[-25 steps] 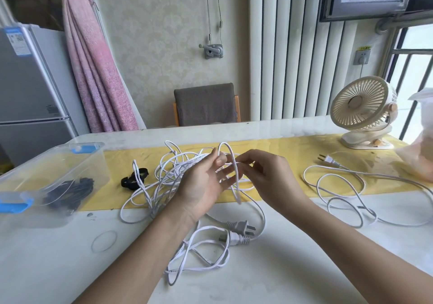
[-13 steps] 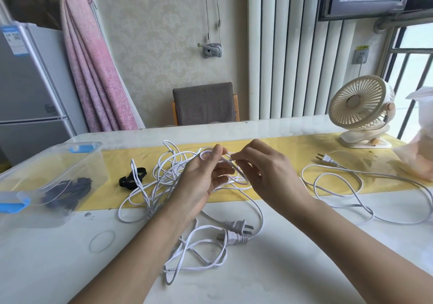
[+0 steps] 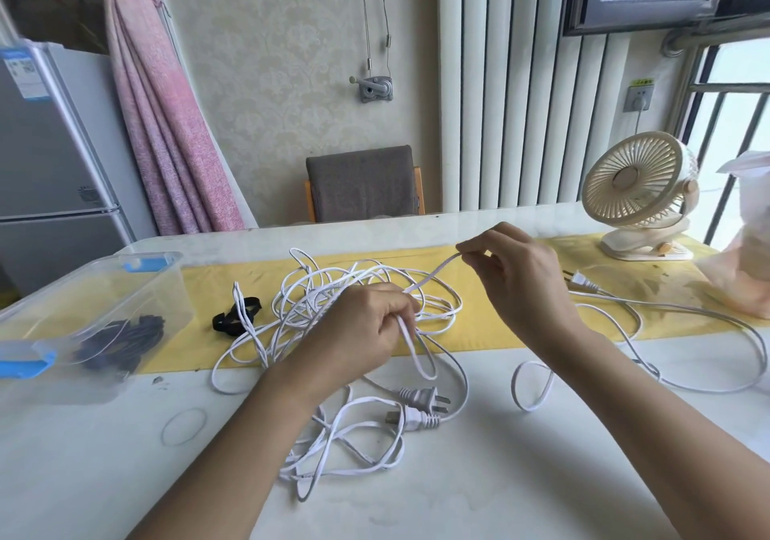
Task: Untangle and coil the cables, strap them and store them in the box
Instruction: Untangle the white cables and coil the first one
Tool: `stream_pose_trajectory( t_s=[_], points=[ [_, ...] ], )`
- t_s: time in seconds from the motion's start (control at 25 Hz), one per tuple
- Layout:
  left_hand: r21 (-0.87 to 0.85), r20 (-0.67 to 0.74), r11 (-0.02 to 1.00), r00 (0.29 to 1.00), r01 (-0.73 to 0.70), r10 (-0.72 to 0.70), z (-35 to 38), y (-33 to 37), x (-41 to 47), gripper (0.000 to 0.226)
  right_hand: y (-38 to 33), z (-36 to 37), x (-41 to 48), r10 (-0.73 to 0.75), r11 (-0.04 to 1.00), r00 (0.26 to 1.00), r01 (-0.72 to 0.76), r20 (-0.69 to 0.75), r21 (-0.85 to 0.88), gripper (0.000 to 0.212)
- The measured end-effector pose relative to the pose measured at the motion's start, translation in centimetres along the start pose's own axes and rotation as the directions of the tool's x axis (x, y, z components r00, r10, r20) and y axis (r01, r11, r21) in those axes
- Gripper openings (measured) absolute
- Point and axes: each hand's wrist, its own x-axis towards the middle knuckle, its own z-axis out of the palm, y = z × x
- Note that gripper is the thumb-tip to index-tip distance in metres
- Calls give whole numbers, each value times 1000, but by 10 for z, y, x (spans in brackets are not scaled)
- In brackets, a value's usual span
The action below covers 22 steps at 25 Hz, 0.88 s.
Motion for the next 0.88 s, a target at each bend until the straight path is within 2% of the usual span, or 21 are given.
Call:
stream_pose_trajectory(
  t_s=[0.08, 0.12, 0.2, 0.24, 0.28, 0.32, 0.4, 0.48, 0.52, 0.56, 0.6, 0.64, 0.68, 0.72, 0.8, 0.88],
  points=[
    [-234, 72, 969, 996, 76, -61, 7, 14, -3, 20, 0, -3, 2, 12, 1000, 998, -13, -55, -19, 9],
    [-401, 75, 908, 992, 119, -97, 11, 22, -3, 16, 1, -4, 3, 5, 1000, 998, -6, -69, -22, 9],
    [-694, 68, 689, 972, 208, -225, 13, 35, 0, 16, 7, -13, 7, -13, 999, 996, 9, -93, -36, 9],
    [-770, 56, 597, 955, 227, -291, 11, 36, 3, 18, 14, -20, 11, 1, 998, 993, -9, -122, -60, 10],
    [-776, 24, 585, 937, 238, -349, 6, 30, 6, 20, 23, -30, 15, 38, 995, 986, -53, -165, -87, 11],
    [-718, -23, 649, 923, 252, -385, -3, 21, 8, 18, 34, -41, 19, 95, 986, 973, -121, -213, -111, 12],
    [-484, -108, 833, 926, 270, -363, -25, 4, 10, 11, 55, -60, 21, 263, 945, 923, -306, -281, -120, 15],
    [-388, -148, 891, 939, 234, -311, -41, 0, 9, 4, 73, -66, 15, 470, 850, 858, -503, -208, -154, 17],
    [-365, -189, 909, 941, 199, -282, -43, -1, 9, 13, 76, -61, 11, 553, 782, 823, -567, -131, -259, 20],
    [-331, -213, 926, 942, 180, -260, -43, -1, 8, 21, 72, -53, 8, 595, 729, 802, -569, -58, -382, 28],
    [-284, -218, 944, 947, 169, -236, -40, -2, 9, 23, 64, -43, 6, 568, 736, 823, -506, 3, -450, 37],
    [-245, -206, 955, 953, 169, -221, -34, -2, 8, 20, 53, -33, 6, 473, 809, 879, -404, 65, -428, 45],
    [-202, -191, 966, 961, 163, -202, -28, -2, 8, 15, 38, -24, 5, 357, 898, 924, -300, 135, -322, 47],
    [-159, -191, 975, 964, 154, -183, -21, -3, 7, 14, 18, -15, 4, 258, 962, 944, -231, 205, -146, 42],
    [-116, -218, 986, 966, 116, -139, -12, 0, 5, 19, -25, -2, -4, 143, 958, 902, -229, 407, 171, 20],
    [-94, -233, 993, 967, 78, -98, -12, 8, 5, 21, -46, 3, -9, 75, 928, 849, -251, 524, 275, 24]
  ],
)
